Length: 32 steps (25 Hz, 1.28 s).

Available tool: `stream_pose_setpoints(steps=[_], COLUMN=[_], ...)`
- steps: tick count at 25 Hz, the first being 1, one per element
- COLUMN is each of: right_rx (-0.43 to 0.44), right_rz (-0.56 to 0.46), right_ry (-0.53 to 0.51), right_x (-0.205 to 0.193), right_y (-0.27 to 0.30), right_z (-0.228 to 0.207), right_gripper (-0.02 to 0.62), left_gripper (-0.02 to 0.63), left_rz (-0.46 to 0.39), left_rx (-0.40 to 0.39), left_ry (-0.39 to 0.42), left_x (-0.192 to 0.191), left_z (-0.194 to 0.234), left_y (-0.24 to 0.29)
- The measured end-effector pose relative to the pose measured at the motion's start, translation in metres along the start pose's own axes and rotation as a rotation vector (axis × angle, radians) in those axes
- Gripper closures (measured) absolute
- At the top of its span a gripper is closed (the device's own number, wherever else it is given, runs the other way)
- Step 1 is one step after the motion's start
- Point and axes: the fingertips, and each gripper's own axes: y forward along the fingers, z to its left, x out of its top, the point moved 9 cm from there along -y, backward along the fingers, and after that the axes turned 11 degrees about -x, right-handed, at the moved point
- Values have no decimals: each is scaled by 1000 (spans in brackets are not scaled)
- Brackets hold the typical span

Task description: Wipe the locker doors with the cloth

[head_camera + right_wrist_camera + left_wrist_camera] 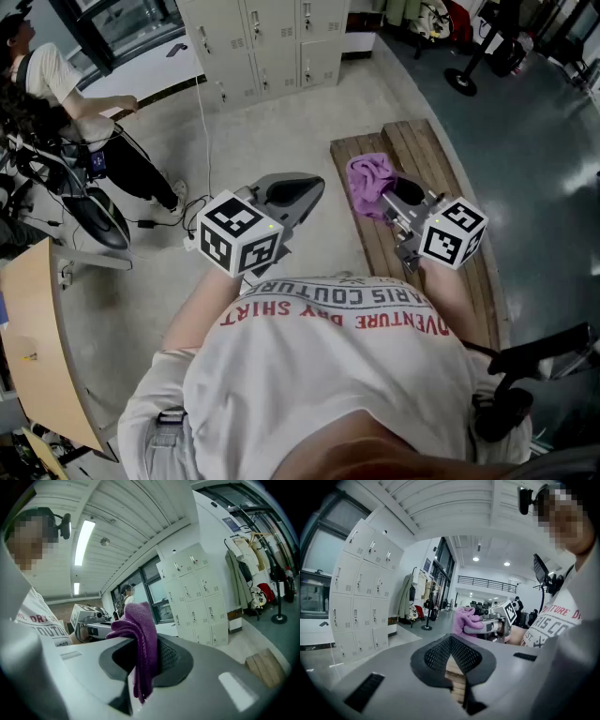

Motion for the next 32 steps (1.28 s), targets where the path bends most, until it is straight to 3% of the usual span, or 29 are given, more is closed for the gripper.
stream_pose_setpoints(steps=[19, 32], right_rx=[11, -21], right_rz=[-3, -15], right_ry=[32, 15], right_x=[-14, 14], right_y=[19, 23], right_z=[-3, 1], right_gripper=[543, 543], left_gripper=[606, 607], left_rz=[-19, -70], left_rx=[19, -17], left_ry=[-6, -13], left_x=[-11, 1], left_z=[14, 30], left_y=[-6, -8])
